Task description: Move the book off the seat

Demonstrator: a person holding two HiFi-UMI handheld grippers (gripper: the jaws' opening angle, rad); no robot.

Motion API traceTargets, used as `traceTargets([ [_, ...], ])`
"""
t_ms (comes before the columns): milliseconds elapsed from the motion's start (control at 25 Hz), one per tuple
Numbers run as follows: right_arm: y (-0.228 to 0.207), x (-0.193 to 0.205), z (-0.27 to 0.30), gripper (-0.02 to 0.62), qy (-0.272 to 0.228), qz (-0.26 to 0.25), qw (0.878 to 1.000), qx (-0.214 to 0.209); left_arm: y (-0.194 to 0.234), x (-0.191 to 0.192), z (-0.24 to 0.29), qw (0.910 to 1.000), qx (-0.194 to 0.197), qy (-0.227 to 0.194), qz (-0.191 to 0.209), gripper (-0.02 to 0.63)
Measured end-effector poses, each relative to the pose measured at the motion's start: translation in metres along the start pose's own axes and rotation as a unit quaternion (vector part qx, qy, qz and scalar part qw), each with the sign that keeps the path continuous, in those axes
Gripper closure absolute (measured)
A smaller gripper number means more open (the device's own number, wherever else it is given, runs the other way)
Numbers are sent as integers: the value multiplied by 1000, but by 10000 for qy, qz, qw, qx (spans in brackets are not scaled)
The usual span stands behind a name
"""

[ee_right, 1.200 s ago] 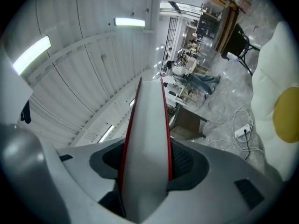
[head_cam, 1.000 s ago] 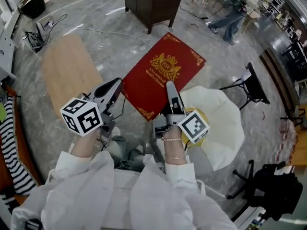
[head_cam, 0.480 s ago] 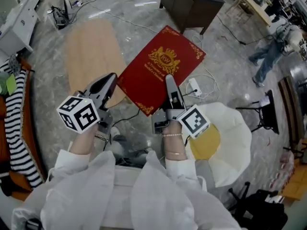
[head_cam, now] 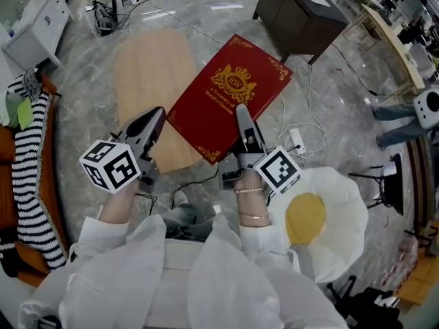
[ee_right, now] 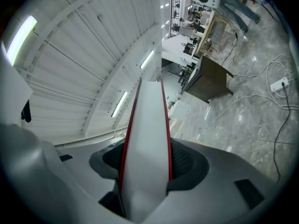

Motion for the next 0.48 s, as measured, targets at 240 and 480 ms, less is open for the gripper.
traceTargets([
  [240,18,34,57,344,329,-89,9992,-193,38,-24,-11,9999,-167,-15,-44,600],
  [480,13,61,91,344,760,-33,9966,-308,64,-30,-11,9986,-454,-152,-238,600],
])
Point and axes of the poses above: the fingertips, and each gripper's own axes: z forward along the fingers, y to its left, x out of its underside, the point moved 4 cm from there along -z, backward along the fingers, and after that the axes turned 15 degrees about -z, right-handed, at the moved point
